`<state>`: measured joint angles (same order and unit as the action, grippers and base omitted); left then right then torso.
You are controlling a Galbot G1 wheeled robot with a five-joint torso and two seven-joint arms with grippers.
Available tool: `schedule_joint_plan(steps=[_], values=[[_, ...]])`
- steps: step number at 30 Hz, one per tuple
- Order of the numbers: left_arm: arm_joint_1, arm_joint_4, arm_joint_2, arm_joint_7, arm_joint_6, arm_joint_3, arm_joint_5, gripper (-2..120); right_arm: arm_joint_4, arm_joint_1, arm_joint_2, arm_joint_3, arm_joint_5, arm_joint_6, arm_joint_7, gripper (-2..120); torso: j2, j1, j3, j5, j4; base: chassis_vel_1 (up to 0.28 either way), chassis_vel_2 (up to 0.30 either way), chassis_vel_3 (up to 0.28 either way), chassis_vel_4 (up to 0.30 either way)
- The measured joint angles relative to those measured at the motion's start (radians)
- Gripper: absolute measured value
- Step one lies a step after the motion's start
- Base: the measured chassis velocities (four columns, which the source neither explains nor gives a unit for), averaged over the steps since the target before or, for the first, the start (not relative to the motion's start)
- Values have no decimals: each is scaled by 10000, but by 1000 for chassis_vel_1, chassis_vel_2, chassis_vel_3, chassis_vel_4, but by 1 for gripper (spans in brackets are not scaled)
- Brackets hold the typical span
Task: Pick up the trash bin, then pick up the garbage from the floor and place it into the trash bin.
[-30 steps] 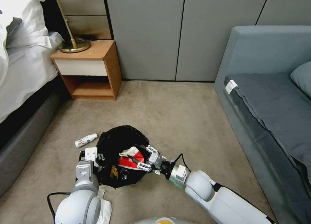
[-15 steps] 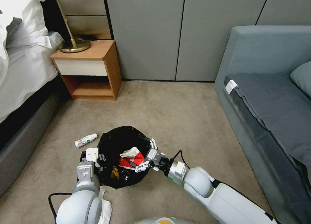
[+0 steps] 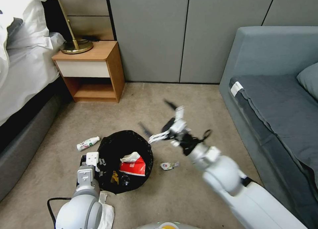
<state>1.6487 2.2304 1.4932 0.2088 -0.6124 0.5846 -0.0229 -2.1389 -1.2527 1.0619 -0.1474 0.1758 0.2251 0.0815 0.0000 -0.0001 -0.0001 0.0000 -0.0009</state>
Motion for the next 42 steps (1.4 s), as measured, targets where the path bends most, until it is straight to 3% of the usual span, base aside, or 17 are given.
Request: schedule_joint_plan(steps=[1, 4, 8, 17, 26, 30, 33, 37, 42], values=[[2, 9, -7, -9, 3, 9, -20, 1, -39, -481, 102, -430, -138, 105, -15, 106, -1, 1, 1, 3, 13, 0, 0, 0, 0], [24, 63, -37, -6, 4, 70, -64, 1, -64, -1863, 510, -1559, -512, 525, -131, 100, 0, 1, 0, 0, 6, 0, 0, 0, 0], [25, 151, -60, -7, 4, 154, -142, 1, 298, -2910, 1207, -2162, -843, 1074, -150, 100, 0, 0, 0, 1, 8, 0, 0, 0, 0], [37, 237, -93, -3, 1, 226, -216, 1, 1226, -3653, 1995, -2251, -1198, 1718, -137, 100, 0, 0, 0, -1, 9, 0, 0, 0, 0], [27, 251, -37, 2, 1, 238, -223, 1, 1713, -2890, 1754, -2143, -1080, 1479, -117, 100, 0, 0, 1, -1, 10, 0, 0, 0, 0], [28, 255, -8, 3, 0, 221, -222, 1, 2489, -2057, 1206, -1870, -1083, 1167, 76, 100, 0, 0, 1, 0, 9, 0, 0, 0, 0], [51, 290, -2, 2, -1, 216, -217, 1, 3692, -1123, 140, -904, -1245, 916, 451, 100, 0, 0, 1, -1, 9, 0, 0, 0, 0], [67, 317, -4, 2, -6, 226, -217, 1, 4374, -548, -286, -284, -1345, 826, 720, 100, 0, 0, 2, 3, 7, 0, 0, 0, 0], [121, 334, 68, 3, -8, 239, -165, 1, 6728, 1676, -795, 1767, -1783, 767, 1353, 100, -1, 1, 2, 1, 11, 0, 0, 0, 0]])
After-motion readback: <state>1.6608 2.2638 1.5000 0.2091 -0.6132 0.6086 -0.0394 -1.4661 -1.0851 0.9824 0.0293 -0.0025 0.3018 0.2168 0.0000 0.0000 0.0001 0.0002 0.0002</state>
